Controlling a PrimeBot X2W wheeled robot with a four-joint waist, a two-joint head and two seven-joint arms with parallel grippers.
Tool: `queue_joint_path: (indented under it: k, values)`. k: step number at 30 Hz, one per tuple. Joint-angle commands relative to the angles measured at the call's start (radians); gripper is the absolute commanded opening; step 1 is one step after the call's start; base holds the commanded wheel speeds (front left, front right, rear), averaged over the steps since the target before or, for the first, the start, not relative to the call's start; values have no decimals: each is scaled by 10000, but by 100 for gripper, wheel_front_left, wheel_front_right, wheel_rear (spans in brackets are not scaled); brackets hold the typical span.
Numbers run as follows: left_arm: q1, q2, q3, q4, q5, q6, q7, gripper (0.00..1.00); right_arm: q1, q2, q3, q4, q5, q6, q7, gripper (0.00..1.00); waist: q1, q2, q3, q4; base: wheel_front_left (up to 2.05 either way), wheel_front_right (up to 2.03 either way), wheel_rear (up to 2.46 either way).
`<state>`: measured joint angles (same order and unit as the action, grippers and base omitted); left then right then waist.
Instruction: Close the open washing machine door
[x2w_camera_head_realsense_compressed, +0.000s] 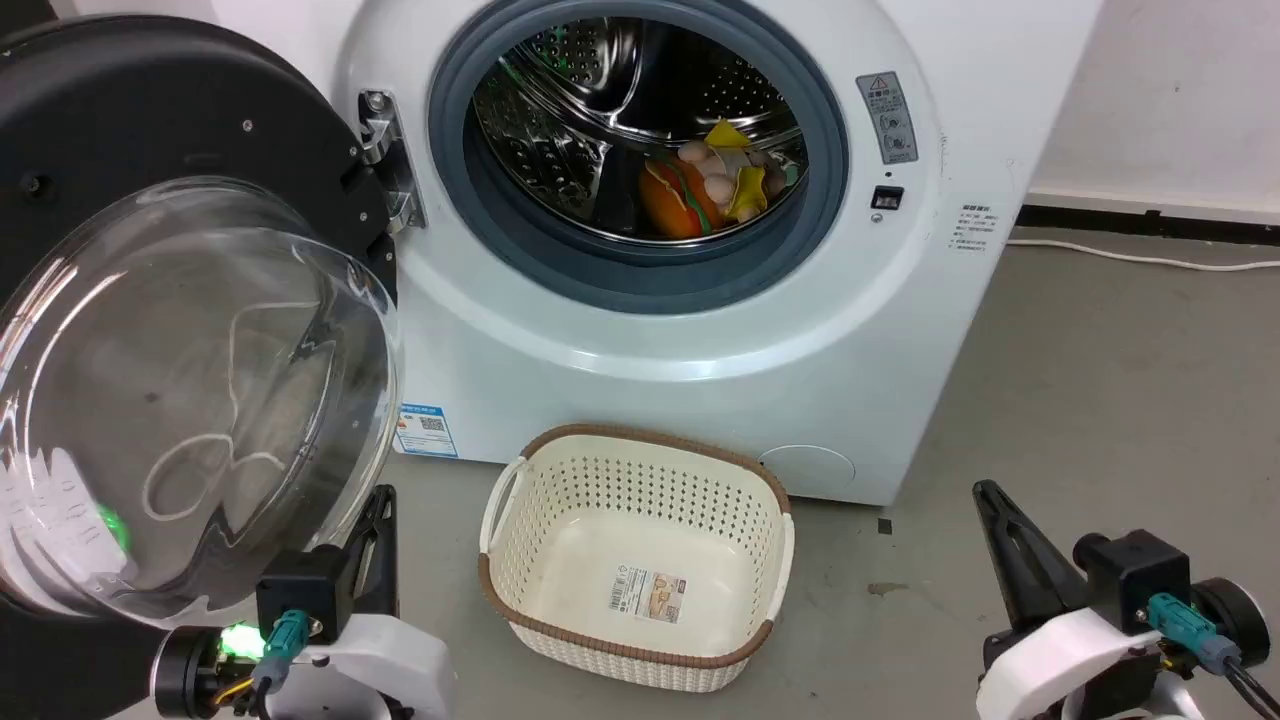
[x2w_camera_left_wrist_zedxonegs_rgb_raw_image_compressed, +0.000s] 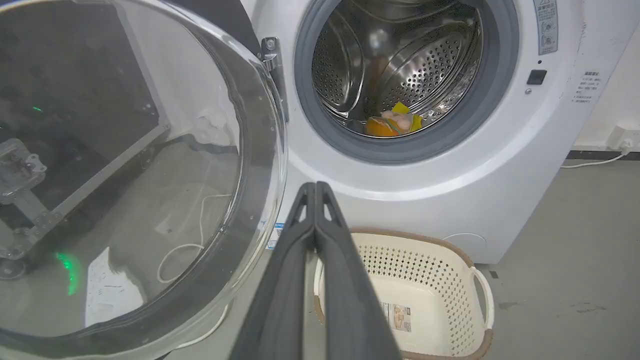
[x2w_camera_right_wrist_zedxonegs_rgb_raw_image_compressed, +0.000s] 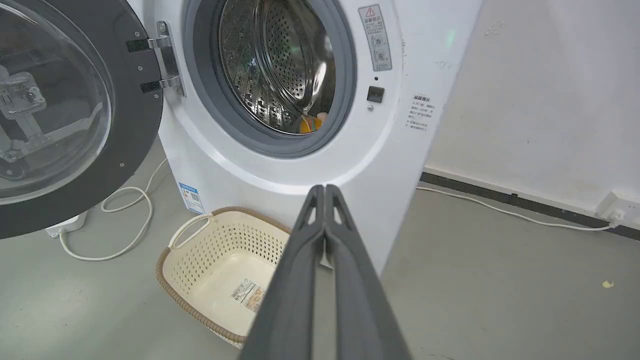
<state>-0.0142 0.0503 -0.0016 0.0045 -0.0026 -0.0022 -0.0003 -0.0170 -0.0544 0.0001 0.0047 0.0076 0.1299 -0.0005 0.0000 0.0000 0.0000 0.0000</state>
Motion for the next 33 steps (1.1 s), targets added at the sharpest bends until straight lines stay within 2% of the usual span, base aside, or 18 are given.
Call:
queue_joint_path:
  k: [1,33]
  values:
    - [142,-1,16,-45,26,22,3,0,170,42,-1,-47,-76,8,5,0,0,0,0,0,0,0,0]
    - [142,-1,16,-45,26,22,3,0,170,42,-1,-47,-76,8,5,0,0,0,0,0,0,0,0]
